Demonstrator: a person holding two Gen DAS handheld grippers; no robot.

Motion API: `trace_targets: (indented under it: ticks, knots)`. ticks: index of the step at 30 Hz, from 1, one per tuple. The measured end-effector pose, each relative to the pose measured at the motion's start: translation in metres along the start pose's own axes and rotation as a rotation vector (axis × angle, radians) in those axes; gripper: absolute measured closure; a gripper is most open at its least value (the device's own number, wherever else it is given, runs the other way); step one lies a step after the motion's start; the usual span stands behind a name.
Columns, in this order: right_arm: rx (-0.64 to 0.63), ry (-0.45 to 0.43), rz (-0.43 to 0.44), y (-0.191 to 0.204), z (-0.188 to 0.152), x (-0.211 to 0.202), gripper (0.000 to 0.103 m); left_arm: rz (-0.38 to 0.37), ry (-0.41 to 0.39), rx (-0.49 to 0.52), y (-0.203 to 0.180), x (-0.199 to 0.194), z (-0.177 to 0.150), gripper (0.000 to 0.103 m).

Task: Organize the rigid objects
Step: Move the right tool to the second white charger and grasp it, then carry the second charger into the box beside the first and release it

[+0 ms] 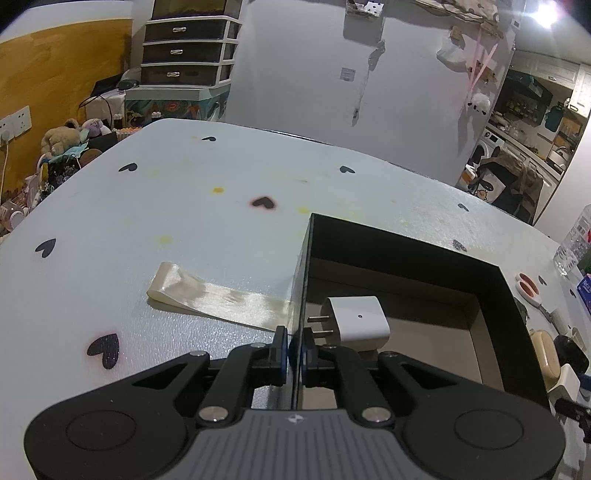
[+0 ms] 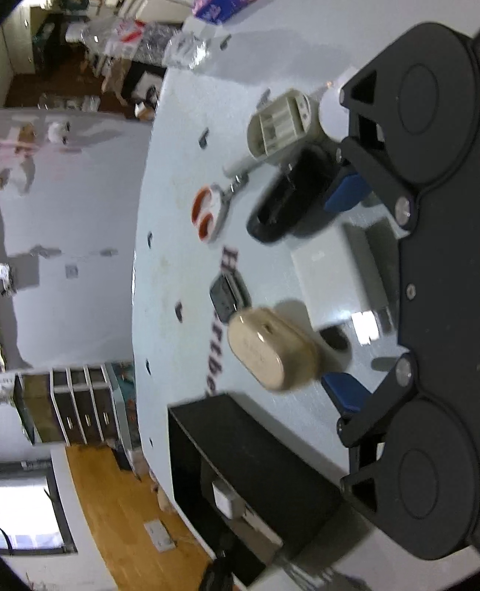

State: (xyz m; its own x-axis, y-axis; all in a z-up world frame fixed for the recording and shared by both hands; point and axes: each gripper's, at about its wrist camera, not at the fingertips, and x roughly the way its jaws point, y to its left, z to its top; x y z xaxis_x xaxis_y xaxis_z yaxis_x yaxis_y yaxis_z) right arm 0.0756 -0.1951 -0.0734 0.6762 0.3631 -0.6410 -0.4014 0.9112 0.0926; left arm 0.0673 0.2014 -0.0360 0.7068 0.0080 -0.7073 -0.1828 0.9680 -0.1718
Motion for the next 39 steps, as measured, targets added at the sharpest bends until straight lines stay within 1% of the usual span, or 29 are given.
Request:
trace_targets:
  ticks: [4, 6, 8, 11, 14, 20, 23, 24, 25, 26, 32, 36, 39]
  knots:
    - [-0.031, 0.030, 0.064, 0.010, -0.004, -0.011, 0.010, 0.000, -0.002, -0.004, 0.000, 0.000, 0.000, 0.096]
    - [-0.032, 0.034, 0.078, 0.013, -0.006, -0.015, 0.010, -0.001, -0.002, -0.004, 0.000, 0.000, 0.000, 0.096]
    - [-0.006, 0.035, 0.051, 0.013, -0.005, -0.014, 0.011, -0.003, -0.002, -0.005, 0.001, 0.000, 0.000, 0.096]
    - [0.043, 0.050, 0.002, 0.012, 0.001, -0.008, 0.015, -0.003, -0.002, -0.006, 0.001, 0.000, 0.000, 0.096]
    - [0.062, 0.067, -0.049, 0.011, 0.005, 0.002, 0.019, -0.008, -0.003, -0.011, 0.002, 0.000, -0.001, 0.096]
    - [0.060, 0.087, -0.061, 0.015, 0.009, 0.014, 0.023, -0.009, -0.003, -0.012, 0.002, 0.000, -0.001, 0.096]
    - [0.047, 0.098, -0.084, 0.018, 0.009, 0.017, 0.025, -0.010, -0.004, -0.012, 0.002, 0.000, -0.001, 0.096]
    - [0.045, 0.100, -0.088, 0.019, 0.009, 0.017, 0.027, -0.011, -0.004, -0.013, 0.003, 0.000, -0.001, 0.095]
    - [0.043, 0.100, -0.094, 0.019, 0.009, 0.016, 0.032, -0.012, -0.005, -0.014, 0.003, -0.001, -0.001, 0.095]
    - [0.040, 0.100, -0.106, 0.019, 0.009, 0.016, 0.035, -0.012, -0.005, -0.015, 0.003, -0.001, -0.001, 0.095]
    - [0.036, 0.122, -0.109, 0.020, 0.007, 0.009, 0.036, -0.013, -0.005, -0.015, 0.003, -0.001, -0.001, 0.095]
    - [0.076, 0.132, -0.126, 0.015, 0.004, 0.001, 0.036, -0.015, -0.007, -0.015, 0.003, -0.001, -0.001, 0.095]
    - [0.104, 0.117, -0.153, 0.010, 0.005, -0.009, 0.036, -0.017, -0.008, -0.013, 0.003, -0.001, -0.001, 0.095]
